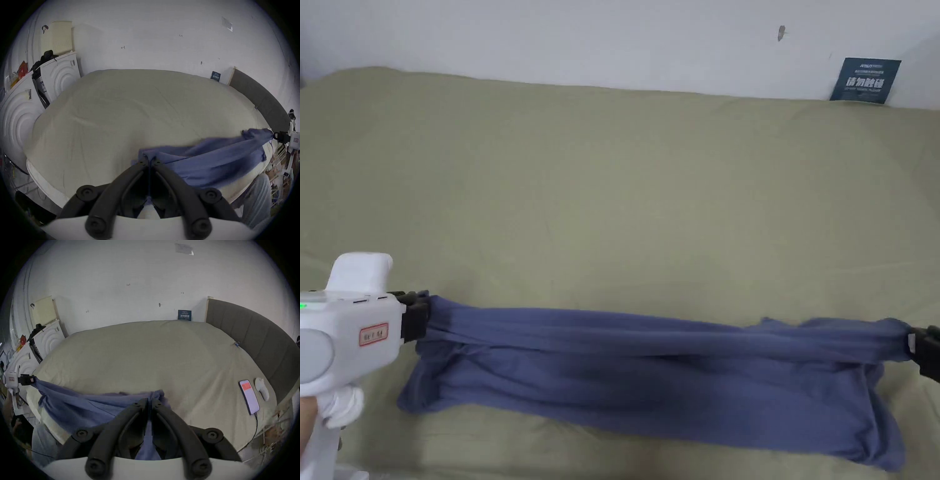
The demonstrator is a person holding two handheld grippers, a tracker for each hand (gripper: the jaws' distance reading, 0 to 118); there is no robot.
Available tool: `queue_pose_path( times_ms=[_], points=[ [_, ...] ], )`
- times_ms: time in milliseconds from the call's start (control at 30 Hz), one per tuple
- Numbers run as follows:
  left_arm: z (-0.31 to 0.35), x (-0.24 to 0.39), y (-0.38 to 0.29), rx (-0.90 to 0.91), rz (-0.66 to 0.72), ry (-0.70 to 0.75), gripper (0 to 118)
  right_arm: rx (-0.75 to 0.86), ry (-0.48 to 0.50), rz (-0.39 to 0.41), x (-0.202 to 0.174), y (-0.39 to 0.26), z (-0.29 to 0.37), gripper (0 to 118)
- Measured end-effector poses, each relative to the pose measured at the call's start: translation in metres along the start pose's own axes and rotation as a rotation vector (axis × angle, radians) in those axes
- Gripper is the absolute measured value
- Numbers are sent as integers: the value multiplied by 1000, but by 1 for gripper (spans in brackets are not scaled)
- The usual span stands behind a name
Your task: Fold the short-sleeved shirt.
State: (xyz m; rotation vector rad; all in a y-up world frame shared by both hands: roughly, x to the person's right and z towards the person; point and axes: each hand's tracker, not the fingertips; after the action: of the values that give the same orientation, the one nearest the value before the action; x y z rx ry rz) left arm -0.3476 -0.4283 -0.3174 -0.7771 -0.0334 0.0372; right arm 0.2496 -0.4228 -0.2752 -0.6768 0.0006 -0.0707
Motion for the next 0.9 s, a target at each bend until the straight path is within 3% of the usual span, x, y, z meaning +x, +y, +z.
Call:
queue_pose_path(
  times_ms=[100, 233, 400, 433, 467, 500, 533, 567, 633, 667, 733, 767, 800, 833, 867, 900],
  points=[
    [1, -2, -26, -9, -20, -7, 2, -29, -21, -7, 4, -30, 7, 7],
    [-22, -22, -52, -39, 5, -20, 2, -93, -30, -90, 18, -63, -2, 6],
    [-27, -8, -61, -82, 45, 4, 6, -155, -32, -112, 17, -86, -18, 6],
    [-27, -7, -61, -85, 53, 3, 22, -157, -33, -118, 17, -87, -19, 6],
    [-27, -7, -62, -81, 52, 2, 59, -155, -34, -120, 15, -88, -19, 7],
    [-26, -6, -61, -81, 45, 6, 111, -149, -41, -117, 14, -88, -18, 34],
    [-22, -2, -60, -80, 41, 8, 118, -142, -39, -101, 11, -85, -16, 80],
    [-21, -3, -59, -83, 35, 8, 114, -123, -42, -84, 8, -83, -15, 117],
    [-16, 1, -57, -98, 36, 24, 112, -93, -55, -63, -2, -75, -11, 107],
    [-5, 4, -53, 10, 25, 35, 111, -99, -56, -59, -11, -70, -12, 106],
    [7, 12, -41, 9, 39, 65, 106, -6, 10, -21, -29, -53, 1, 103],
    [14, 17, -37, 44, 47, 70, 95, -28, -9, -36, -40, -45, 2, 96],
    [18, 14, -38, 61, 54, 53, 71, -16, -10, -14, -52, -42, 0, 70],
    [23, 18, -34, 83, 66, 52, 71, 30, -5, 6, -65, -43, -2, 70],
    [28, 23, -31, 129, 76, 71, 59, 63, 9, 27, -78, -39, -2, 59],
    [31, 27, -29, 155, 73, 95, 28, 90, 3, 38, -91, -36, -2, 33]
  ],
)
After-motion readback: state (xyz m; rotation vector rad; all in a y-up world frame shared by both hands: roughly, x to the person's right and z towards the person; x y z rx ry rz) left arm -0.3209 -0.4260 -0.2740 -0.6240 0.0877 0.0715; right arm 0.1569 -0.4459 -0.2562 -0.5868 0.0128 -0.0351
